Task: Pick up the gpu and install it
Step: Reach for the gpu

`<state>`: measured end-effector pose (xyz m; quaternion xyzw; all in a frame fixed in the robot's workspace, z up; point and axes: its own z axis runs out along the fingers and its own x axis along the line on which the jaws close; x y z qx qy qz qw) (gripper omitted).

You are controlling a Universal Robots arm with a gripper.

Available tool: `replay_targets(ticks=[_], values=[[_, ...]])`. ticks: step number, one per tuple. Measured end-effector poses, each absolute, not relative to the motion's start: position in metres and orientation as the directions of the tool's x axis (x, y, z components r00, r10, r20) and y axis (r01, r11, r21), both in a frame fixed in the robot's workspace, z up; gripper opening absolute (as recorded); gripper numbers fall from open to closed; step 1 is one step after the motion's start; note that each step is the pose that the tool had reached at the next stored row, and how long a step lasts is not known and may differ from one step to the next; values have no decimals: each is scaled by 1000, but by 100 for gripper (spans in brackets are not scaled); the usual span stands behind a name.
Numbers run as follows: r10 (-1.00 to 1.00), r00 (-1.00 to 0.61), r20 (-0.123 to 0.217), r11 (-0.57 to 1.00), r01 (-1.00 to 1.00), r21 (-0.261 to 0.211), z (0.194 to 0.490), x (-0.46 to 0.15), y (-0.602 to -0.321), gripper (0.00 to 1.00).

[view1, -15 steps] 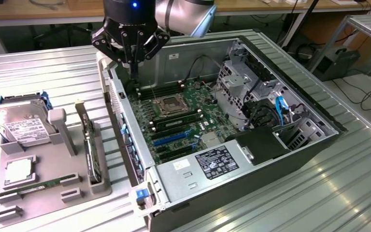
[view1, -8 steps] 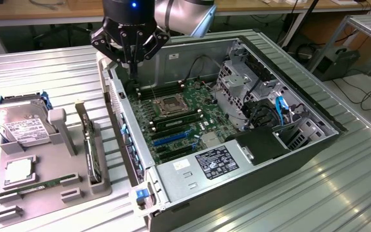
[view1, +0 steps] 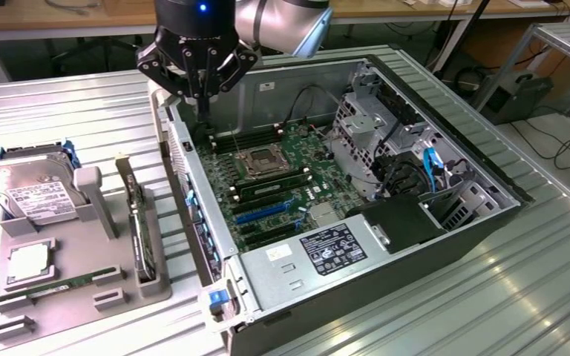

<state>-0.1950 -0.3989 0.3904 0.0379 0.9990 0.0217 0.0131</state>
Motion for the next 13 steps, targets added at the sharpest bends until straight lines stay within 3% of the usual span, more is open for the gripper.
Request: replay_targets(ticks=[13], values=[[76, -997, -24, 996, 75, 44, 390, -198, -399, 11]])
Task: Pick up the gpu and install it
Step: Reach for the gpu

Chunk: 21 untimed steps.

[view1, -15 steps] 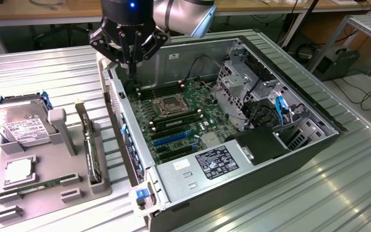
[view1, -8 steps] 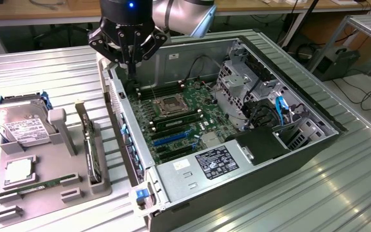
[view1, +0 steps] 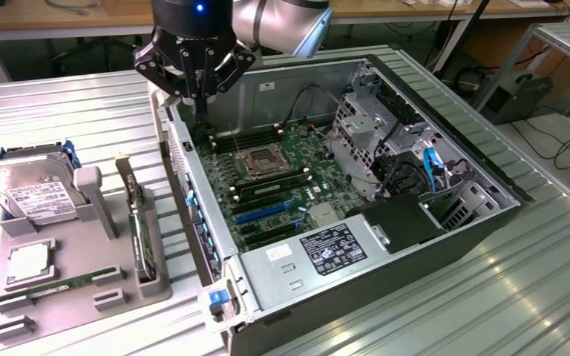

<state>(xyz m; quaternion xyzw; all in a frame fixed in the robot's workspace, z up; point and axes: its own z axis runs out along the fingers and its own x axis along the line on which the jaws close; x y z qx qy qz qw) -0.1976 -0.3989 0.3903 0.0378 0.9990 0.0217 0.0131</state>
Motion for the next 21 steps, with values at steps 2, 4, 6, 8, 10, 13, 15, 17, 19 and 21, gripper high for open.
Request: replay_targets(ticks=[2, 4, 6, 8, 10, 13, 15, 17, 19, 21], values=[[76, -997, -24, 996, 75, 44, 390, -198, -399, 11], [76, -997, -24, 996, 75, 44, 390, -198, -399, 11], [76, -997, -24, 996, 75, 44, 390, -199, -399, 11], [76, -997, -24, 996, 75, 44, 390, -199, -399, 11], [76, -997, -24, 996, 75, 44, 390, -200, -399, 11], [76, -997, -24, 996, 75, 44, 390, -201, -399, 11], [76, -997, -24, 996, 75, 44, 390, -201, -399, 11], [76, -997, -24, 996, 75, 44, 390, -202, -399, 11], [76, -997, -25, 996, 75, 44, 390, -202, -399, 11], [76, -997, -24, 996, 75, 44, 390, -203, -399, 11]])
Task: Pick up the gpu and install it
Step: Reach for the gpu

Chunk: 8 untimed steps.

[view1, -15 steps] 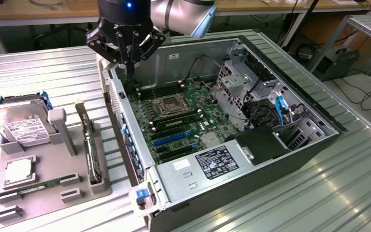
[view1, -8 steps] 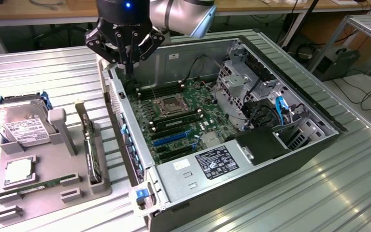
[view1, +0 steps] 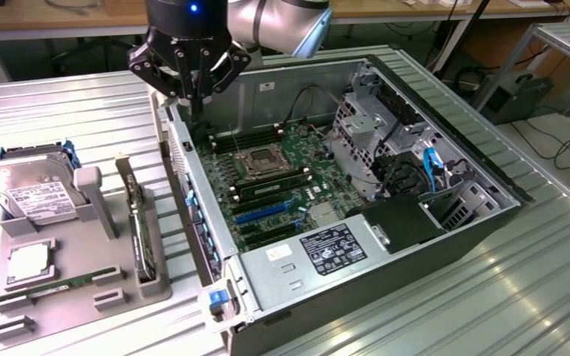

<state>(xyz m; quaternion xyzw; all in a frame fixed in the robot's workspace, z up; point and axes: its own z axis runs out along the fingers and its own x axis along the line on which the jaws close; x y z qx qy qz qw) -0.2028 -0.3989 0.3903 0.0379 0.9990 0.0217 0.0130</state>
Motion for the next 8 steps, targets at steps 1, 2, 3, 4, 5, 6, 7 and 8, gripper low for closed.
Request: replay_targets(ticks=[1, 2, 3, 4, 5, 6, 7, 8], values=[[76, -997, -24, 996, 75, 44, 390, -203, -399, 11], [76, -997, -24, 996, 75, 44, 390, -203, -399, 11], [76, -997, -24, 996, 75, 44, 390, -204, -399, 11], [76, -997, -24, 996, 75, 44, 390, -204, -399, 11], [76, -997, -24, 996, 75, 44, 390, -204, -399, 11], [76, -997, -24, 996, 75, 44, 390, -204, -399, 11], [76, -997, -24, 996, 75, 44, 390, -205, -399, 11], [76, -997, -24, 996, 75, 44, 390, -205, -399, 11]])
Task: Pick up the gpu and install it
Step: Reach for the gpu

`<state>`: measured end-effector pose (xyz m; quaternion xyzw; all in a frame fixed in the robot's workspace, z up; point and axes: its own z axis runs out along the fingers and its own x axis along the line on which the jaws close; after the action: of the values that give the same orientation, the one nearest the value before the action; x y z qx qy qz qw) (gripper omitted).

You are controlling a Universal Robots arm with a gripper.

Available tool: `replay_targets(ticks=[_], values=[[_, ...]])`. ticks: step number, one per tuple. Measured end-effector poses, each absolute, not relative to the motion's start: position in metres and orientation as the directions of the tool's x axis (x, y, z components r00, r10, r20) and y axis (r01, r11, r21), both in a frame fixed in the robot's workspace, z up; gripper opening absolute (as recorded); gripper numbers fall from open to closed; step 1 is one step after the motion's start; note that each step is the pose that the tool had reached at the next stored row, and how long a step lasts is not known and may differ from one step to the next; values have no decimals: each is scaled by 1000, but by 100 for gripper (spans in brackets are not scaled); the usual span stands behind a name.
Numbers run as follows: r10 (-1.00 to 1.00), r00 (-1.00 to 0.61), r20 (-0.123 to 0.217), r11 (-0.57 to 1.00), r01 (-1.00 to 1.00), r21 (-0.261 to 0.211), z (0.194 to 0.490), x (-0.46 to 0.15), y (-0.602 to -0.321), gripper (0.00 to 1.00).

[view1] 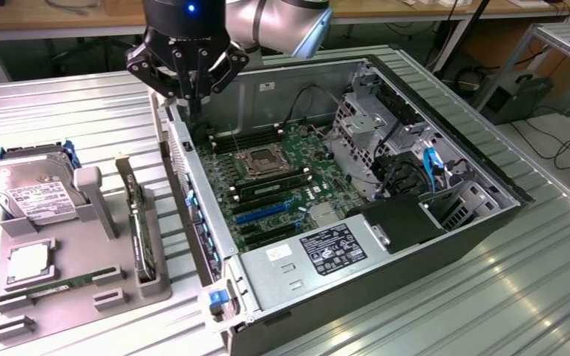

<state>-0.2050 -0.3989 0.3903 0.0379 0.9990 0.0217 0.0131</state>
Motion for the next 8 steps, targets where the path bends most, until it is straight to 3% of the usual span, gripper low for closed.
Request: replay_targets(ticks=[8], values=[[76, -997, -24, 996, 75, 44, 390, -210, -399, 11]])
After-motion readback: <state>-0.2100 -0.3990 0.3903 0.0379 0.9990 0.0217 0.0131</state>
